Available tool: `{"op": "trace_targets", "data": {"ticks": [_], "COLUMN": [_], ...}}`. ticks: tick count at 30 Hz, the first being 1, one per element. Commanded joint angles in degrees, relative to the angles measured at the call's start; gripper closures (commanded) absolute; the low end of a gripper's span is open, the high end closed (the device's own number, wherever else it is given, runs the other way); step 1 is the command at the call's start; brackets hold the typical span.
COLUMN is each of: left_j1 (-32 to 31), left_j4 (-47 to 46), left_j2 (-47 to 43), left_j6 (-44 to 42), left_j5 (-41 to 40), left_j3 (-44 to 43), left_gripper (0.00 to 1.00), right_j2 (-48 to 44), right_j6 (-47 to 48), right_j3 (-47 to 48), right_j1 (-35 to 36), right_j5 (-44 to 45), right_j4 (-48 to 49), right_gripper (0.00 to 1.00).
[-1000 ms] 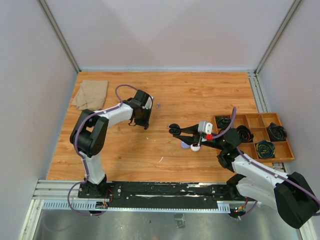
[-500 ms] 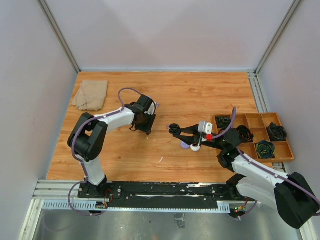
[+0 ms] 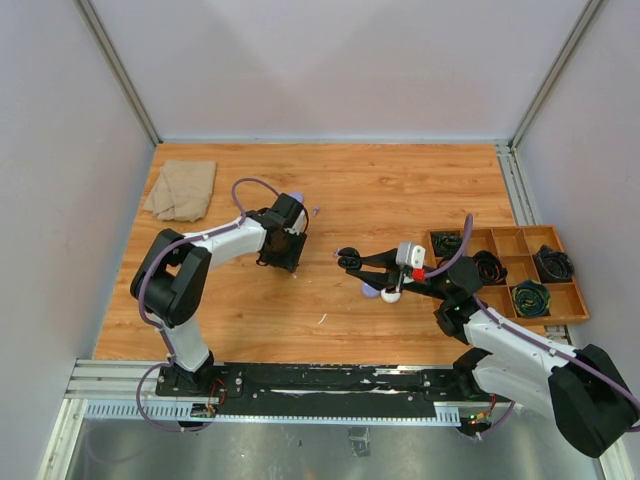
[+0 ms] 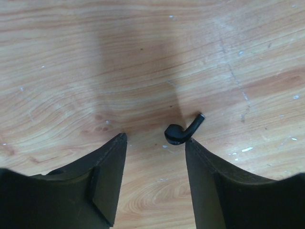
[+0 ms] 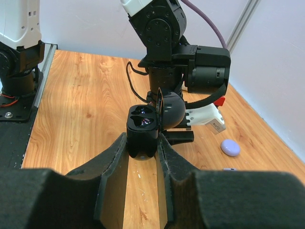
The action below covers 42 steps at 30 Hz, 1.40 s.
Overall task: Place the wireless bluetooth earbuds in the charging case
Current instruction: Adjust the earbud at the center of the board.
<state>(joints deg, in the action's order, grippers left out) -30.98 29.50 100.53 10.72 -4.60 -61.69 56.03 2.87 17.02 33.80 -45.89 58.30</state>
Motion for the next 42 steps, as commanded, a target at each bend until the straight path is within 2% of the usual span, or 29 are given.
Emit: {"op": "trace_targets", "data": {"ticks": [1, 19, 25, 34, 42], "left_j1": [-0.1, 2.3, 1.9, -1.0, -1.5], "left_j4": [1.9, 4.0, 4.3, 3.8, 3.2], "left_j2": [-1.8, -6.1, -8.7, -3.0, 1.4], "left_j6": [0.8, 6.0, 10.6, 12.7, 12.3], "left_j5": [-4.2, -11.4, -7.2, -8.1, -10.2], "left_j3": [0.1, 0.2, -0.9, -6.1, -6.9], "left_gripper": [0.41, 0.29, 0.19, 0.09, 0.07], "right_j2": [-0.8, -2.0, -2.2, -1.9, -1.8], "right_j6": [-0.6, -0.5, -0.5, -0.4, -0.2], "right_j3": [-0.1, 0.0, 0.1, 0.2, 0.4], "right_j1": [0.7, 0.7, 0.7, 0.7, 0.7], "right_j5": [-0.3, -0.2, -0.2, -0.2, 0.0], "right_j4": [1.0, -0.2, -0.5, -1.0, -1.4], "right_gripper": [0.94, 0.94, 0.94, 0.94, 0.94]}}
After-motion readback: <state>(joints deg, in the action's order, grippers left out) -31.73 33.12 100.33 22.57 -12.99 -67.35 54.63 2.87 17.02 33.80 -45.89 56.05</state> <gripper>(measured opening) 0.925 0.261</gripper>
